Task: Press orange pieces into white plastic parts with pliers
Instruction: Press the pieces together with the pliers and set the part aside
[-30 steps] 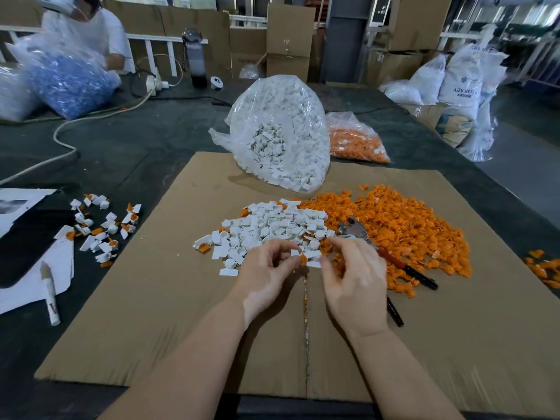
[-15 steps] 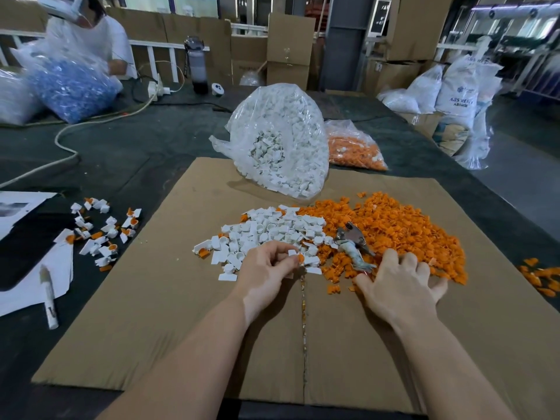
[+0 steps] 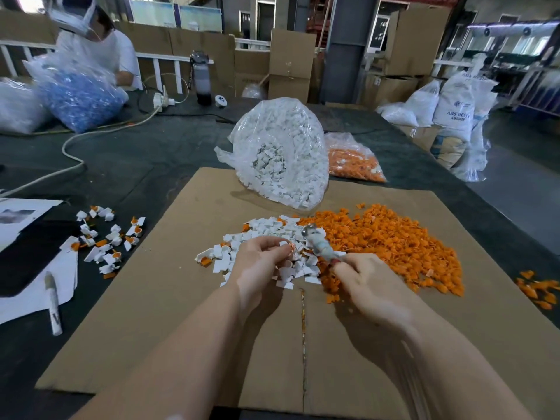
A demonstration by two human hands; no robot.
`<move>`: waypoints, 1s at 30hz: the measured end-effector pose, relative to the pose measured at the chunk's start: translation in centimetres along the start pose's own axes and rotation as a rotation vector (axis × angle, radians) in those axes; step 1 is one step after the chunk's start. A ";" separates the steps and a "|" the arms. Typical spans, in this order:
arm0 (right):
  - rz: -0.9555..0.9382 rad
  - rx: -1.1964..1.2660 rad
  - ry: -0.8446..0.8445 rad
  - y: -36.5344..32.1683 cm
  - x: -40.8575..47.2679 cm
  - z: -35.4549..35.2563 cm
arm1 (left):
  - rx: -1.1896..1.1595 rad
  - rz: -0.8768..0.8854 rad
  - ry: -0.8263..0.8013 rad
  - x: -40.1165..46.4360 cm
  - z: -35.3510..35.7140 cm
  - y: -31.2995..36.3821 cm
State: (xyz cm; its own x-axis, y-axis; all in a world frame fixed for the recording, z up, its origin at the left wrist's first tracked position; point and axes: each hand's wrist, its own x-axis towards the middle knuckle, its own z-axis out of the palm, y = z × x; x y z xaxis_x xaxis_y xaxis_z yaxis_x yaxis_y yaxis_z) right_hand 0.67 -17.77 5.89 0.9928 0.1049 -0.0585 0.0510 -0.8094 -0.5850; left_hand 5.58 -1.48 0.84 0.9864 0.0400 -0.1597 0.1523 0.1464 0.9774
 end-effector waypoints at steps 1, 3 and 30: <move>0.003 0.042 -0.059 -0.4 -0.1 -0.2 | -0.001 0.005 0.004 0.1 0.1 0.3; 0.039 0.094 -0.146 -1.0 -0.3 -0.4 | 0.005 0.008 0.019 0.3 0.1 0.8; 0.005 0.131 -0.003 -0.8 -0.2 2.1 | -0.092 -0.018 0.161 0.2 0.6 0.3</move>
State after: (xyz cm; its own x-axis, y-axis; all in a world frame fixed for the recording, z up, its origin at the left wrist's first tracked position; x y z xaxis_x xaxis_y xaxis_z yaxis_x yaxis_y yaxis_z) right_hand 0.25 -15.95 4.68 0.9926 0.1030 -0.0639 0.0314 -0.7275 -0.6854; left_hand 5.91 -2.00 1.21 0.9598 0.1928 -0.2042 0.1561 0.2383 0.9586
